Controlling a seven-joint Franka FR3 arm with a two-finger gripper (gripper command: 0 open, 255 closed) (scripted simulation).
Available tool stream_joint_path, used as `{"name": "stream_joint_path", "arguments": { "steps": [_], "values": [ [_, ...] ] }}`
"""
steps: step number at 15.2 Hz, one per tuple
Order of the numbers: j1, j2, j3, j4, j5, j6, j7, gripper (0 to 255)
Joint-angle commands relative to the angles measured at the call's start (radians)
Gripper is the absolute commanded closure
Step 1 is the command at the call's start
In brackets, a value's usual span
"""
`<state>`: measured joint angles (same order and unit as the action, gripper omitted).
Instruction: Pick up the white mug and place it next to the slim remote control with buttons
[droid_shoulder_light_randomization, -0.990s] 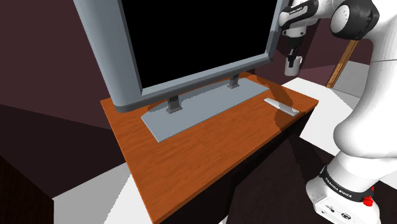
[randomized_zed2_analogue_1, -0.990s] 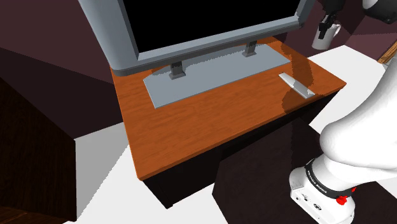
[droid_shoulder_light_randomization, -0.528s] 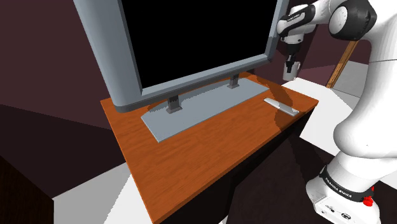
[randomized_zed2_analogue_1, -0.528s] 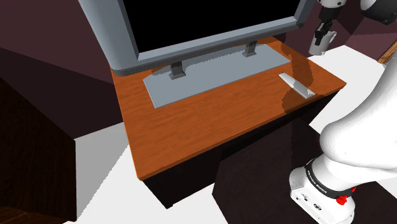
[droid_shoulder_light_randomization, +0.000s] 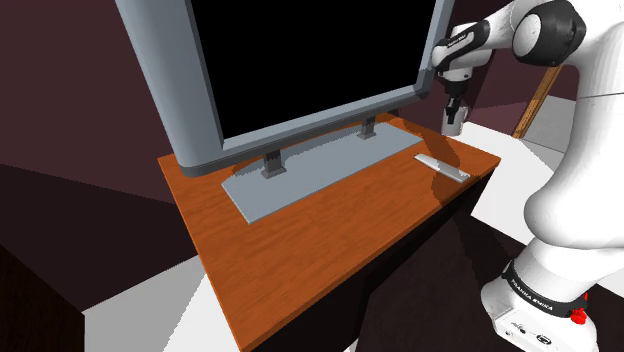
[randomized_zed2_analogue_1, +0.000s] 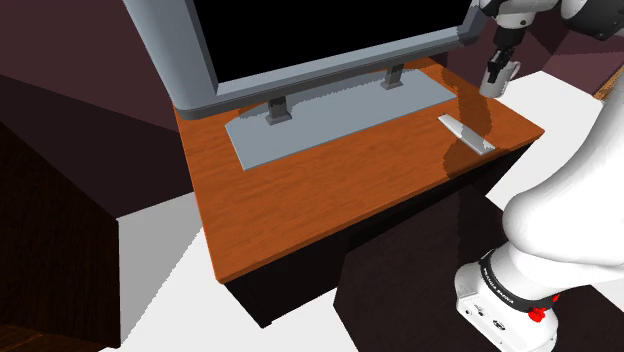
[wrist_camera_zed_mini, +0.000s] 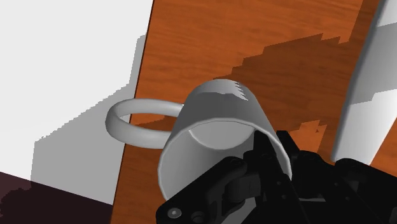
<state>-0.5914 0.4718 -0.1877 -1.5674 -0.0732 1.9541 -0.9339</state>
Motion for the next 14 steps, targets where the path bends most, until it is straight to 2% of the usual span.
{"name": "stream_joint_path", "arguments": {
  "steps": [1, 10, 14],
  "values": [
    [0.0, 0.01, 0.001, -0.012, 0.001, 0.023, 0.002, 255],
    [-0.004, 0.063, 0.004, -0.06, 0.005, 0.122, 0.011, 255],
    [-0.004, 0.063, 0.004, -0.06, 0.005, 0.122, 0.011, 255]
  ]
}}
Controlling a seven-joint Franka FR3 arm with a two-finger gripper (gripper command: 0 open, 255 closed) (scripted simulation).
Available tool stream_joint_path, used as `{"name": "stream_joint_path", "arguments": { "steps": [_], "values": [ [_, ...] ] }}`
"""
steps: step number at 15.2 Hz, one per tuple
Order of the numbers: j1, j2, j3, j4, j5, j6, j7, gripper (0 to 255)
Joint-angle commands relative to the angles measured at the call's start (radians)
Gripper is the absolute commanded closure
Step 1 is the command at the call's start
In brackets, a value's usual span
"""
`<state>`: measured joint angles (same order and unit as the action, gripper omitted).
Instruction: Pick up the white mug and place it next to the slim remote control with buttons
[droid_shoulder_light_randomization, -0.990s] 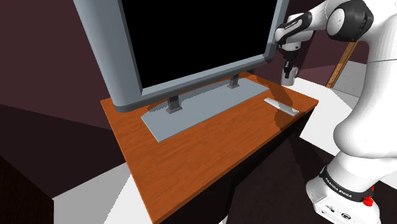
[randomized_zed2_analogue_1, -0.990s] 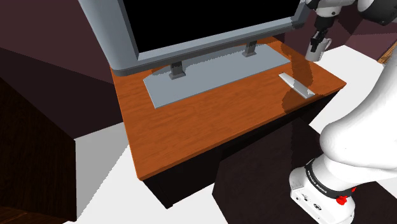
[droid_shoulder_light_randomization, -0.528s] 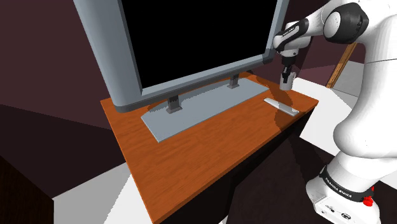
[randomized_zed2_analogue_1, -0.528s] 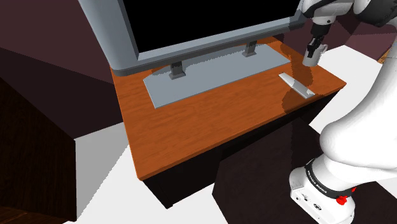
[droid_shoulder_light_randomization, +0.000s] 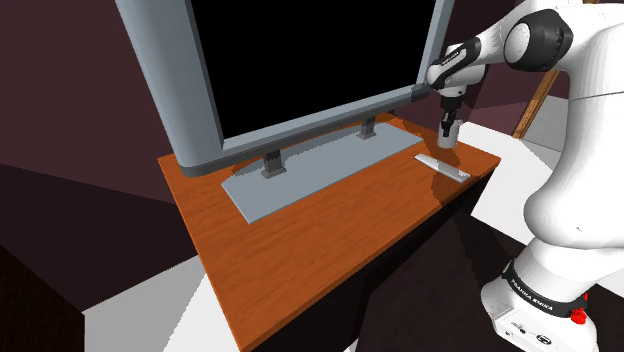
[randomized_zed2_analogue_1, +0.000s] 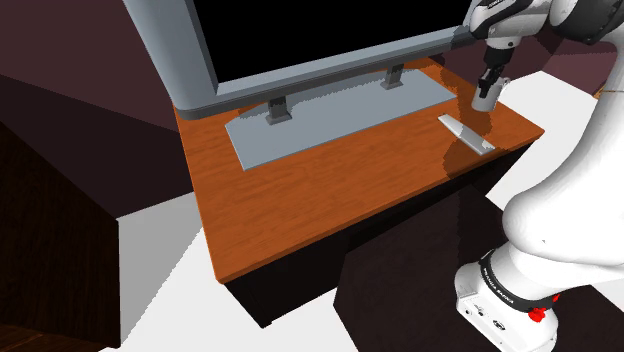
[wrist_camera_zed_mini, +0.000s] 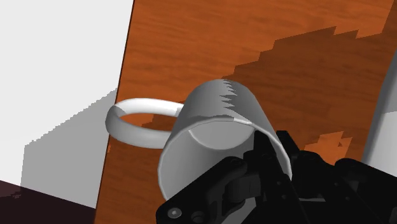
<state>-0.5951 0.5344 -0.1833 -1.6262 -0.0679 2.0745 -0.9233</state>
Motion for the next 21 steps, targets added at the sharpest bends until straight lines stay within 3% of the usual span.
{"name": "stream_joint_path", "arguments": {
  "steps": [1, 4, 5, 10, 14, 21],
  "values": [
    [0.0, 0.0, 0.0, -0.001, 0.0, 0.001, 0.0, 255],
    [0.0, 0.0, 0.0, -0.001, 0.0, 0.001, 0.0, 255],
    [0.0, 0.0, 0.0, -0.001, 0.0, 0.001, 0.0, 0],
    [0.0, 0.0, 0.0, -0.001, 0.0, 0.001, 0.0, 0],
    [0.01, -0.04, 0.0, 0.068, -0.003, -0.108, 0.001, 0],
    [0.01, -0.04, 0.0, 0.068, -0.003, -0.108, 0.001, 0]
  ]
}}
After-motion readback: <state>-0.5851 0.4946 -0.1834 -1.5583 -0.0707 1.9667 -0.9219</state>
